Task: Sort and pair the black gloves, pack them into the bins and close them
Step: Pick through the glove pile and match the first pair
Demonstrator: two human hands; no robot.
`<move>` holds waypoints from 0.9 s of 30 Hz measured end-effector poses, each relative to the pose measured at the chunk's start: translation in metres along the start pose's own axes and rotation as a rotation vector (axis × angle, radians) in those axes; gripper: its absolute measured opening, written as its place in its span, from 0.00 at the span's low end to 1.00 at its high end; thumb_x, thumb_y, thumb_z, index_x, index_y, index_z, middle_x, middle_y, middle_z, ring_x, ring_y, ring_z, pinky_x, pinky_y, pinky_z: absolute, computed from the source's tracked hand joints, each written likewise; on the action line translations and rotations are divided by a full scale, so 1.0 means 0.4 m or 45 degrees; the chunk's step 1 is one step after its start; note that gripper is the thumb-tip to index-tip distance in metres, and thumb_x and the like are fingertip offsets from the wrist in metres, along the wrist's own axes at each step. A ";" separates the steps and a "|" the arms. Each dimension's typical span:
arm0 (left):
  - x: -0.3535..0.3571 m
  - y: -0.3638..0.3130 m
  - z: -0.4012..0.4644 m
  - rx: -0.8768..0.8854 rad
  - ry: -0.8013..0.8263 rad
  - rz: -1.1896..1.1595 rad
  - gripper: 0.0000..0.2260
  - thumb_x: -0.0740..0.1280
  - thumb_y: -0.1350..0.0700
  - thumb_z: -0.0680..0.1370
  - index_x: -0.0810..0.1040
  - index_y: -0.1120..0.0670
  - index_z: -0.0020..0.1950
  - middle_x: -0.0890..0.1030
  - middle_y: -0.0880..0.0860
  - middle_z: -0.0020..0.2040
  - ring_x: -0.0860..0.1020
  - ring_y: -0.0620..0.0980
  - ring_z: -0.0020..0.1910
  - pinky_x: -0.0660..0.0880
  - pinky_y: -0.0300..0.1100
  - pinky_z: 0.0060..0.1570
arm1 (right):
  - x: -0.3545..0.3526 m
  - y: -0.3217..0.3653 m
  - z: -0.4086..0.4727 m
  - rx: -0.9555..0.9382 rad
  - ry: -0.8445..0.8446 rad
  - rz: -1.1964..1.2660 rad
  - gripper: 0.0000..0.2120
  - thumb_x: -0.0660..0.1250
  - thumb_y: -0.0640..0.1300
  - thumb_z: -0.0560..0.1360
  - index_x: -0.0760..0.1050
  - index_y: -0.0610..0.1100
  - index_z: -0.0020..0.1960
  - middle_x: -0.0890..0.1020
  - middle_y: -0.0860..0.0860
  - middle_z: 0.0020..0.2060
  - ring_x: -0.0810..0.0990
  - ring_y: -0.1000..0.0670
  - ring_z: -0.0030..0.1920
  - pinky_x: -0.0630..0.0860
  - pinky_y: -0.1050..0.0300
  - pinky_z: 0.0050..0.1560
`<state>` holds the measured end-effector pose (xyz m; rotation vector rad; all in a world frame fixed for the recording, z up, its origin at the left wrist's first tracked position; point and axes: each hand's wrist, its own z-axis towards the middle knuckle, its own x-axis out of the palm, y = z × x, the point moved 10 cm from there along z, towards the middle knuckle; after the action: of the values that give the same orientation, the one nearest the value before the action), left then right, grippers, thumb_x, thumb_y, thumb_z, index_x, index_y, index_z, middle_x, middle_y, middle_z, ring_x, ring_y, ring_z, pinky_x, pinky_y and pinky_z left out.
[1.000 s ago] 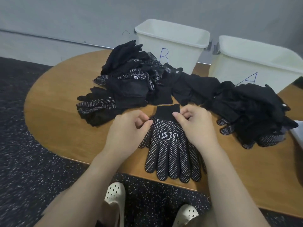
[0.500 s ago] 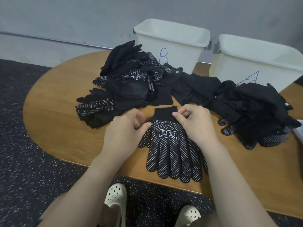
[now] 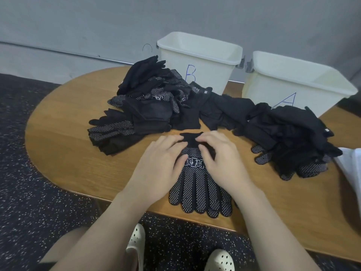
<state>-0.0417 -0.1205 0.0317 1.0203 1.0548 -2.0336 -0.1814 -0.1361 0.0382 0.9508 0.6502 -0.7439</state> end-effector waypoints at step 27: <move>0.130 0.005 -0.056 0.086 0.619 0.142 0.54 0.45 0.16 0.68 0.36 0.46 0.84 0.33 0.40 0.82 0.29 0.36 0.78 0.34 0.48 0.81 | 0.079 -0.101 -0.071 0.160 0.617 -0.394 0.29 0.38 0.60 0.84 0.42 0.55 0.84 0.39 0.64 0.81 0.33 0.64 0.79 0.34 0.55 0.81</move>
<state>-0.0588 -0.1110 -0.0217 1.6249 1.1384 -1.7819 -0.1999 -0.1348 -0.0175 1.1739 1.2058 -0.8396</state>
